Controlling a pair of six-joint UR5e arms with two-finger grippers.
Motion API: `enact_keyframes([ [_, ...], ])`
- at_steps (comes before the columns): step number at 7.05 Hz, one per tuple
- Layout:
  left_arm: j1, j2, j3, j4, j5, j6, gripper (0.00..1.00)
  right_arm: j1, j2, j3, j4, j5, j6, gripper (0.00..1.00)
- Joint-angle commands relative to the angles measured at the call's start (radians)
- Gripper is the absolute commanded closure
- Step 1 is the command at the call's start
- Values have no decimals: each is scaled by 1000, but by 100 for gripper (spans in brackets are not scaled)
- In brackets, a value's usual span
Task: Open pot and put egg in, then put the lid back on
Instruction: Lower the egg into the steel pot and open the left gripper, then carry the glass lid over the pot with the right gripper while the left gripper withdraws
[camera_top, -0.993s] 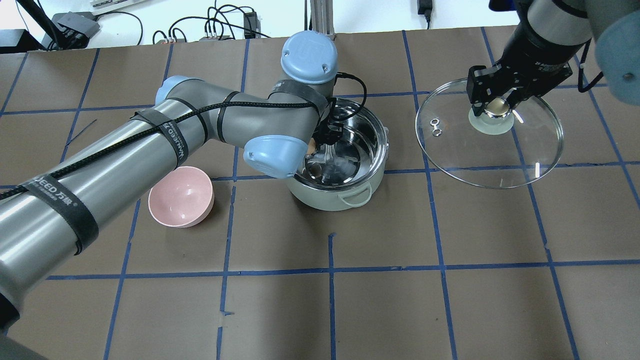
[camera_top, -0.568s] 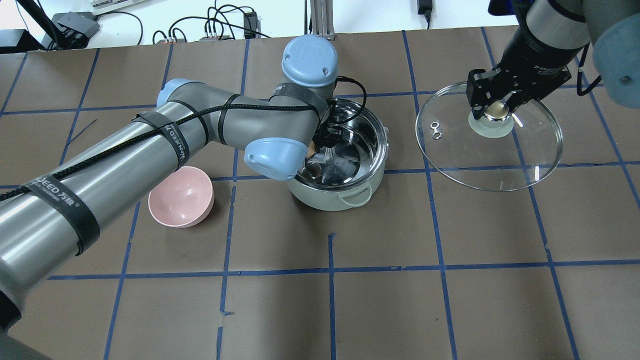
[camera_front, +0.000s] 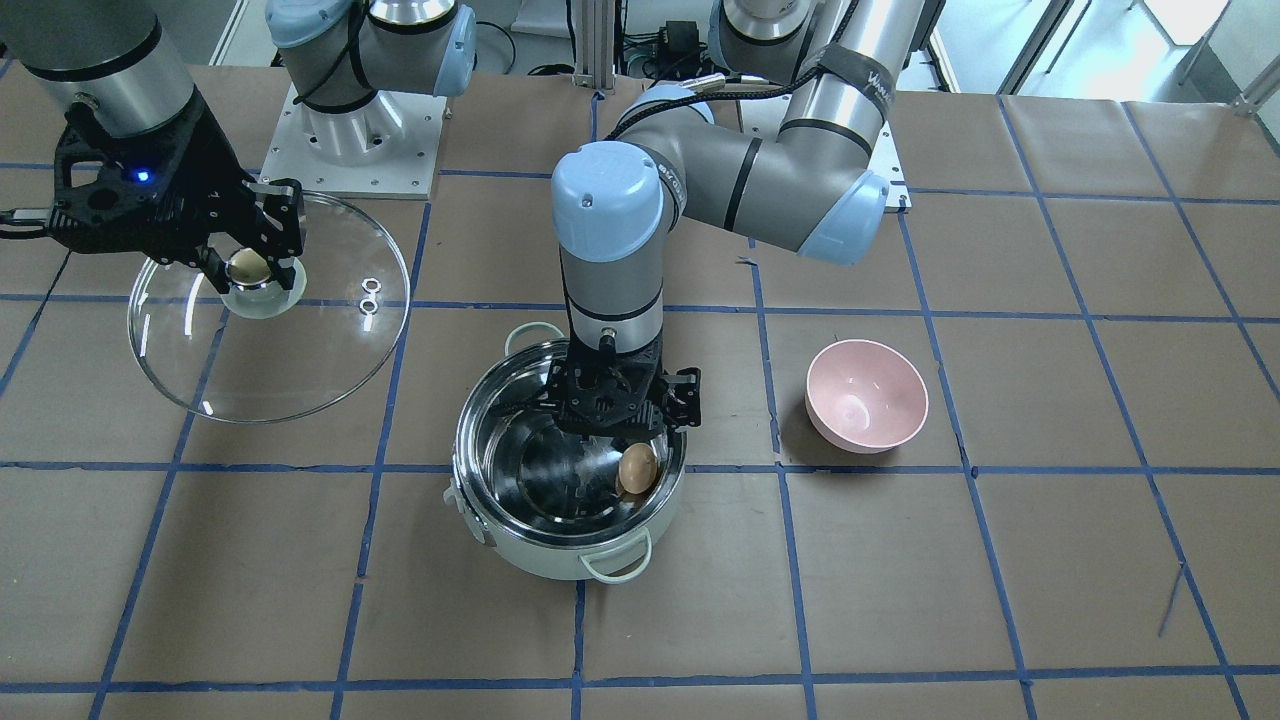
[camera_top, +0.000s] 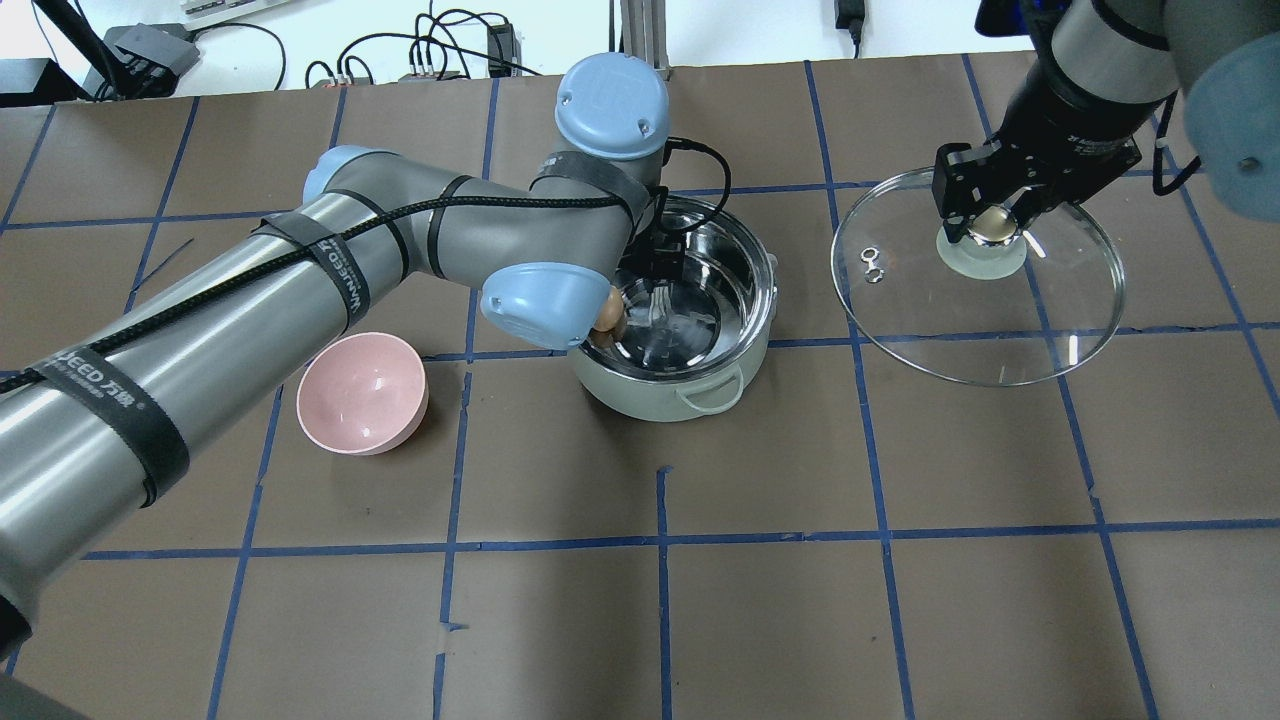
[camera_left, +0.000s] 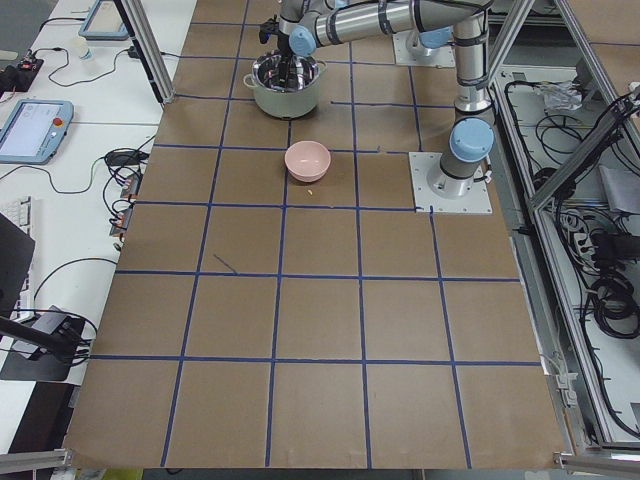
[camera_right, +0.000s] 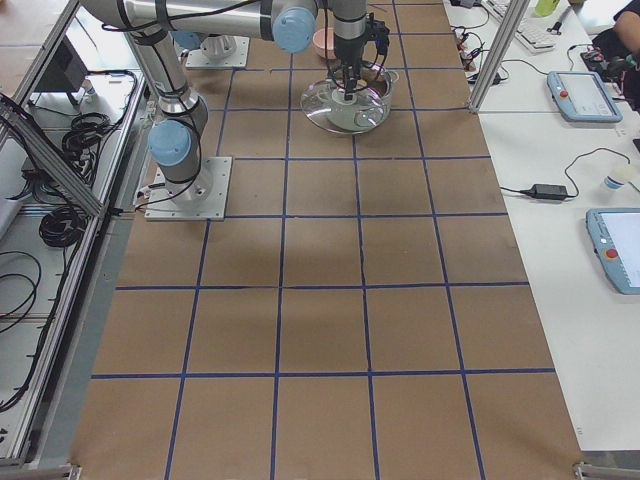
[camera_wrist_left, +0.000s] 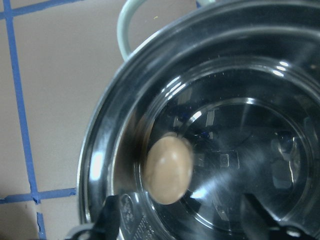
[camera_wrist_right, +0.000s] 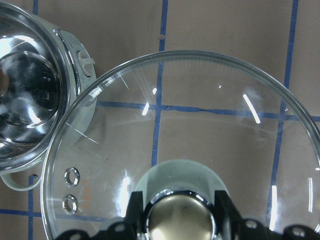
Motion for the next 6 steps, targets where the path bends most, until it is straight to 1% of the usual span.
enact_keyframes([
  [1, 76, 54, 41, -77, -27, 97, 5, 1, 0, 0, 0, 0, 1, 77],
  [2, 122, 100, 43, -146, -70, 111, 5, 6, -5, -3, 0, 12, 13, 75],
  [3, 185, 148, 41, -215, -143, 137, 2, 32, -11, -5, -2, 15, 48, 76],
  [4, 266, 212, 41, -293, -197, 175, 0, 73, -5, -11, -6, 5, 81, 76],
  [5, 331, 275, 43, -408, -214, 215, 0, 137, 3, -12, -70, 14, 187, 76],
  [6, 351, 344, 49, -488, -215, 223, 0, 229, 53, -17, -180, 12, 261, 75],
])
